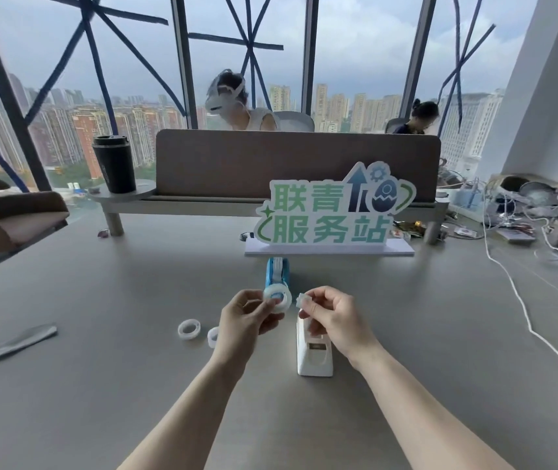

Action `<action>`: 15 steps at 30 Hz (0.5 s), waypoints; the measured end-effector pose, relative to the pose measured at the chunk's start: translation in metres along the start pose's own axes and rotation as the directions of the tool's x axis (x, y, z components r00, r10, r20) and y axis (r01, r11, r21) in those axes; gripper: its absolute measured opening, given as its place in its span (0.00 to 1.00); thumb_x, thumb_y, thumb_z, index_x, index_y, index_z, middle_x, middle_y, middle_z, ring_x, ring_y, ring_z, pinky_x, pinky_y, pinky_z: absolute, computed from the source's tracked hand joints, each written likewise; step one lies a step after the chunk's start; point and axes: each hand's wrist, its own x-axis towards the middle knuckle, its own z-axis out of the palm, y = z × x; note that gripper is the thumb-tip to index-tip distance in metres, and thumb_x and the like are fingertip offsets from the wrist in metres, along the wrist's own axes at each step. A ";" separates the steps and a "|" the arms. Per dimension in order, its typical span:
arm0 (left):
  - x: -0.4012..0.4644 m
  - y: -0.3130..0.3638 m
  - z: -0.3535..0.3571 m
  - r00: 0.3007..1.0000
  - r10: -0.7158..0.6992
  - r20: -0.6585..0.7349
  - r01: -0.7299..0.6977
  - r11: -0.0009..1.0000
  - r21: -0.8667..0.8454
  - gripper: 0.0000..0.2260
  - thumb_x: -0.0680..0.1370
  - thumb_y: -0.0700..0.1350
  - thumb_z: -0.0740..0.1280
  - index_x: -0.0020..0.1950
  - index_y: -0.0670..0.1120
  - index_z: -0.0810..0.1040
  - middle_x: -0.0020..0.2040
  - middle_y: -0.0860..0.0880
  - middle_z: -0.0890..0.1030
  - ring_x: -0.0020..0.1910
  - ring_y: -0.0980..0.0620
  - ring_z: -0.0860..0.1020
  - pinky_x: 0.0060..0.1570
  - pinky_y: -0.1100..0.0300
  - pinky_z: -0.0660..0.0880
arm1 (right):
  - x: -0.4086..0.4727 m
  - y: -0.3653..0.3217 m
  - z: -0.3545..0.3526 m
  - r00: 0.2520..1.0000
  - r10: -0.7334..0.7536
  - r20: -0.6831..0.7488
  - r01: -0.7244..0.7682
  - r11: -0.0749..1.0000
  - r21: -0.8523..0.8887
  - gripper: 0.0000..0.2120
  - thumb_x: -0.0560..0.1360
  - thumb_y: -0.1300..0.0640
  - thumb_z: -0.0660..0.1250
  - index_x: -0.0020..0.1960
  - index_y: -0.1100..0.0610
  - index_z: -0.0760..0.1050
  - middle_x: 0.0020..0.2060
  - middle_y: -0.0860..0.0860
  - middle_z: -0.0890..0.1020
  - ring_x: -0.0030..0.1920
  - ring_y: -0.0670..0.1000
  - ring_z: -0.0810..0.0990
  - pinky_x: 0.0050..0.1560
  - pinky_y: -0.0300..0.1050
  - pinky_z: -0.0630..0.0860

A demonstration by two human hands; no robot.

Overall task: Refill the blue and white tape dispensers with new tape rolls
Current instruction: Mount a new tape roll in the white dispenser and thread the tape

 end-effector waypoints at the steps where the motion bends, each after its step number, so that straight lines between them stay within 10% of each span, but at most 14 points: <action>1: 0.000 -0.002 0.002 1.000 -0.006 0.001 0.006 1.000 -0.015 0.10 0.74 0.39 0.72 0.52 0.36 0.77 0.46 0.37 0.84 0.40 0.46 0.84 0.43 0.60 0.83 | -0.001 0.001 -0.001 1.000 0.000 -0.001 0.000 1.000 0.002 0.08 0.74 0.56 0.72 0.46 0.61 0.80 0.35 0.56 0.82 0.31 0.55 0.75 0.31 0.44 0.76; 15: 0.000 -0.010 0.010 0.981 0.038 0.191 -0.042 0.999 0.018 0.07 0.79 0.40 0.65 0.44 0.38 0.80 0.42 0.42 0.81 0.44 0.50 0.80 0.56 0.52 0.79 | -0.002 0.002 -0.002 0.995 -0.098 0.001 0.097 0.987 -0.132 0.10 0.70 0.50 0.75 0.45 0.55 0.79 0.34 0.54 0.80 0.30 0.49 0.76 0.31 0.44 0.77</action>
